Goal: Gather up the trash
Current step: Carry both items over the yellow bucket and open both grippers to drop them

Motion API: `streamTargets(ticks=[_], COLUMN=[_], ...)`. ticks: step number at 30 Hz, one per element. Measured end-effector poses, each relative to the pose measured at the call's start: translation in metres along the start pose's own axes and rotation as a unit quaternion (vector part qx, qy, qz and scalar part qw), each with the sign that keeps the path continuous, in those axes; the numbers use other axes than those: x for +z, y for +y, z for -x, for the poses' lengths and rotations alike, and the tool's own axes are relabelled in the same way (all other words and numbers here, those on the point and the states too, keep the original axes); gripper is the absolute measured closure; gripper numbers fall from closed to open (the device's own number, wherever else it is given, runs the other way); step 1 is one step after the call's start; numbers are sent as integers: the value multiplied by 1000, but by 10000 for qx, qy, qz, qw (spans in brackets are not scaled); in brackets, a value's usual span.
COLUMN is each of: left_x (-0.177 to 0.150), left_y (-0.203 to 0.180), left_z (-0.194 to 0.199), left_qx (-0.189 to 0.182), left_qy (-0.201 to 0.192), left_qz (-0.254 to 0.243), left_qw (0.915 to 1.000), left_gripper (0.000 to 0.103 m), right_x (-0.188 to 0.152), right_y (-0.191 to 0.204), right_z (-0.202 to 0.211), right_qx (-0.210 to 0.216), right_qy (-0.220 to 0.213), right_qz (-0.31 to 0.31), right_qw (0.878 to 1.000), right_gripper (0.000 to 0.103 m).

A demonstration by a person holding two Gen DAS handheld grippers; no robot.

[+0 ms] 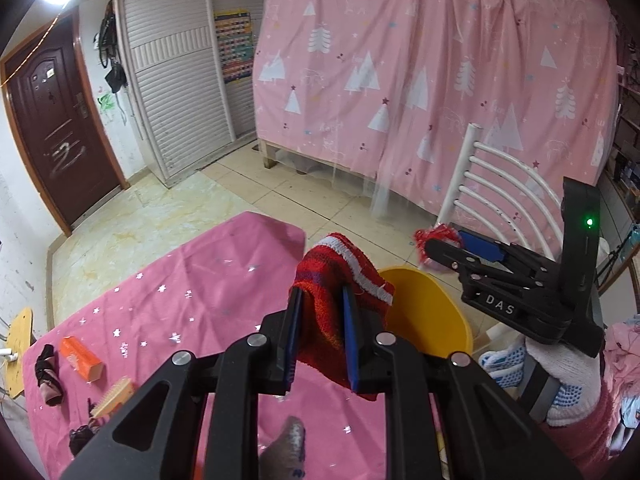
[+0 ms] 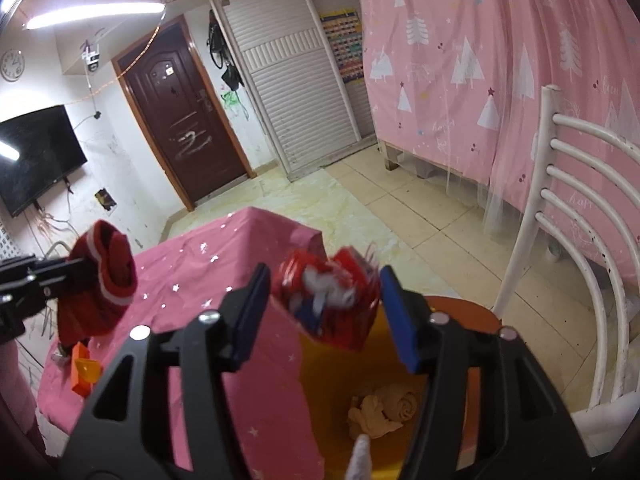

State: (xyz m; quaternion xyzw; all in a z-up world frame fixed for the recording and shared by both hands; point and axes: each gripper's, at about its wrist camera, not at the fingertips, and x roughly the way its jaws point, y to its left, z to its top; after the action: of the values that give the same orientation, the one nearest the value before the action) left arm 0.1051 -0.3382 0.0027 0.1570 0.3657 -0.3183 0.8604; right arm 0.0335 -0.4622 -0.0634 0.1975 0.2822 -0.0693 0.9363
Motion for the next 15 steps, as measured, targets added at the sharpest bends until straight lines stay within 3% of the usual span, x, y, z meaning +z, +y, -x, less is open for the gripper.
streamTargets(ticks=[5,12,15], left_x=[3,9,9], left_y=[-17,-44,-51], left_z=[-12,-31,-38], left_qx=[-155,-649,-787], left_qy=[78,136,211], left_qz=[-51,-51,-37], left_qw=[9998,9978,9967], left_gripper=[92,92,86], right_x=[4,8,10], right_y=[-14,-29,-32], right_z=[9,24,26], right_qx=[8,29,43], right_qy=[-153,-391,-437], right_qz=[-199,-427,-457], right_qw=[9997,9983,9980], right_gripper=[46,42,42])
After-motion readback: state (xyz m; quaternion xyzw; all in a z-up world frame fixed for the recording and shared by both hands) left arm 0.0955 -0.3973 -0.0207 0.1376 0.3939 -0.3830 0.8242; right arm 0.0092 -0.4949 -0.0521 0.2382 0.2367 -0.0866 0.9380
